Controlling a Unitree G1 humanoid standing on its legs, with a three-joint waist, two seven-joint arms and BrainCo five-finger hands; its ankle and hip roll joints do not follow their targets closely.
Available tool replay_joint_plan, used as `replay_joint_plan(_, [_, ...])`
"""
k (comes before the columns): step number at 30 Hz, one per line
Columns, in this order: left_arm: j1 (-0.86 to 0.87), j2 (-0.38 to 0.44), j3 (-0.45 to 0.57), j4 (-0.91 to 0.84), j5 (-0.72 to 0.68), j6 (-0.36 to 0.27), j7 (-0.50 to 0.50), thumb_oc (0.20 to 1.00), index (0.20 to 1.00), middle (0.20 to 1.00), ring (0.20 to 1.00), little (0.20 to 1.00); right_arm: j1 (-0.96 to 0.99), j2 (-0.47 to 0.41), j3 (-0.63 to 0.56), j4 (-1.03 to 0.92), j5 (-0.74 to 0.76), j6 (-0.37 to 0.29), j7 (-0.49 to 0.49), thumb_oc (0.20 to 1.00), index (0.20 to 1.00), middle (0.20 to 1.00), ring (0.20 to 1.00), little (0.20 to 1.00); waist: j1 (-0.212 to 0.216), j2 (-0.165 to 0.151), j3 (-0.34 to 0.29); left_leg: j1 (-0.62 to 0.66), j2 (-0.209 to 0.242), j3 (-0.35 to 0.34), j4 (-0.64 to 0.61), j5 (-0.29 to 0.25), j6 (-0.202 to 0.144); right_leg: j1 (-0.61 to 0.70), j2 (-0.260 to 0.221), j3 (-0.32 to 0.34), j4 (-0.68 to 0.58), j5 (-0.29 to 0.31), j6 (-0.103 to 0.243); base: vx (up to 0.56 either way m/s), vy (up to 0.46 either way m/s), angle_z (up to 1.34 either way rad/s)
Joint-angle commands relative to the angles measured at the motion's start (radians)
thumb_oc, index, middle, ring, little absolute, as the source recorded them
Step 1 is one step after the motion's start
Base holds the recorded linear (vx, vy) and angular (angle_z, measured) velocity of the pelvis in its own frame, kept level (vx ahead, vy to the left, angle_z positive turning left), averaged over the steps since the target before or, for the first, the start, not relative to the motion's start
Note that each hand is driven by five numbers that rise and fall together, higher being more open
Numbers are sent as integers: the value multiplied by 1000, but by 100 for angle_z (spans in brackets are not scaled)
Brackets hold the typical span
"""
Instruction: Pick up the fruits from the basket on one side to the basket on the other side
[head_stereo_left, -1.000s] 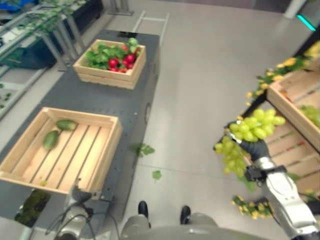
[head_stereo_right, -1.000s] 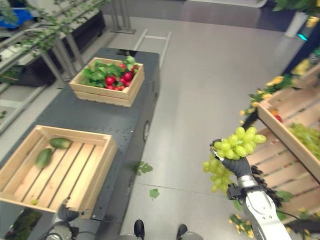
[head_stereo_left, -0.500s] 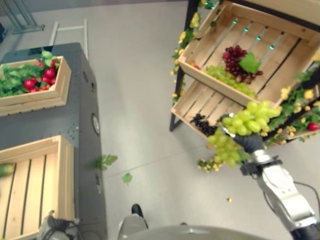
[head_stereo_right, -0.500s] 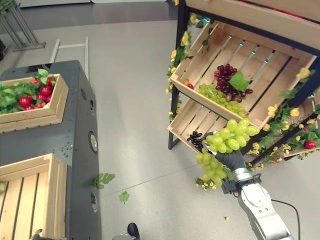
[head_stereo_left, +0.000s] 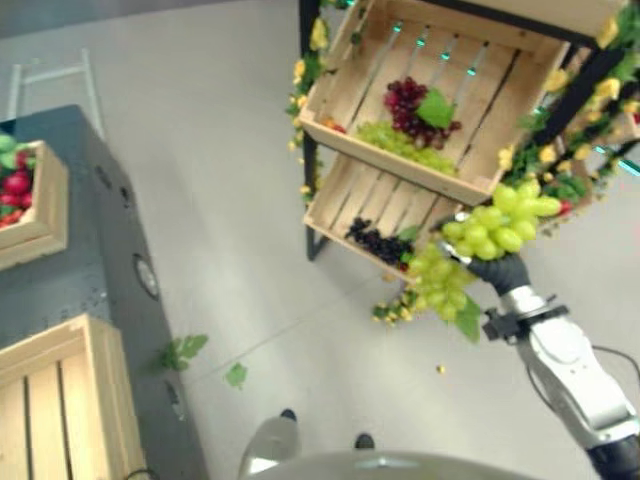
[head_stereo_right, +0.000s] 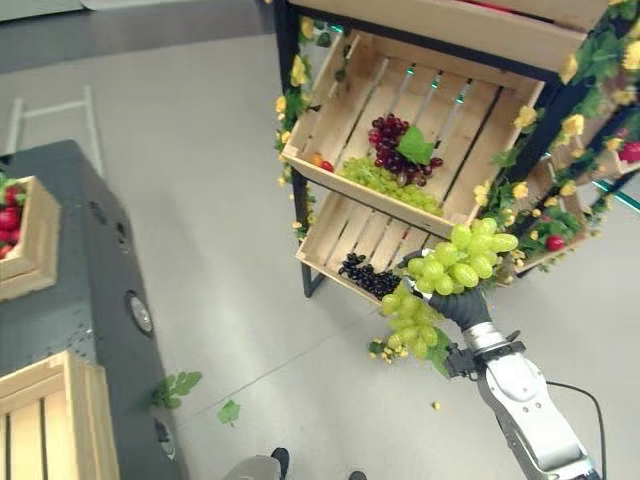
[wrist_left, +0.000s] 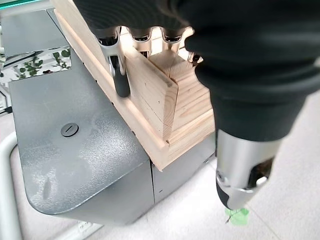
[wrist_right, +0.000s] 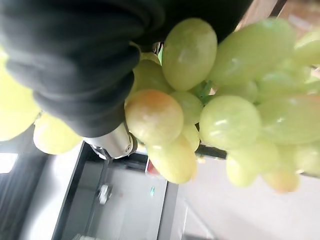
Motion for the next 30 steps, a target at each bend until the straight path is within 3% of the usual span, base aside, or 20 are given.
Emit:
replay_joint_plan(1, [-125,-139,-141,-10,16,-52,-91,1000,1000,1000,1000,1000,-70,-10,-43,-105,7,-78,-24,200,200,200,200,200,-14,18,-62,-43,36,-46,-120,98,-30,-28,36,-41,25,-56,31,-16,243,2])
replay_joint_plan(10, [-146,-114,-164,-26,54,-55,-92,1000,1000,1000,1000,1000,-72,23,-31,-117,-20,-68,-22,200,200,200,200,200,-49,1,-56,-20,7,30,-176,92,5,-98,-34,34,40,-10,86,-27,183,-20])
replay_joint_plan(15, [-147,-98,-157,-38,53,-58,-83,1000,1000,1000,1000,1000,-135,33,11,-107,-32,-67,-30,200,200,200,200,200,-41,-9,-37,-18,9,91,-167,77,22,-143,-55,25,69,23,108,-29,112,-27])
replay_joint_plan(19, [-140,-96,-157,-42,53,-54,-83,1000,1000,1000,1000,1000,-174,34,36,-110,-23,-65,-28,200,200,200,200,200,-27,-13,-48,-3,14,121,-181,73,22,-125,-71,0,34,48,113,1,20,-85])
replay_joint_plan(30, [-118,-124,-178,-14,58,-37,-109,1000,1000,1000,1000,1000,-235,-10,43,-118,-15,-57,-49,200,200,200,200,200,-26,-20,-84,31,15,122,-212,73,17,-88,-67,-12,-13,43,103,54,7,5])
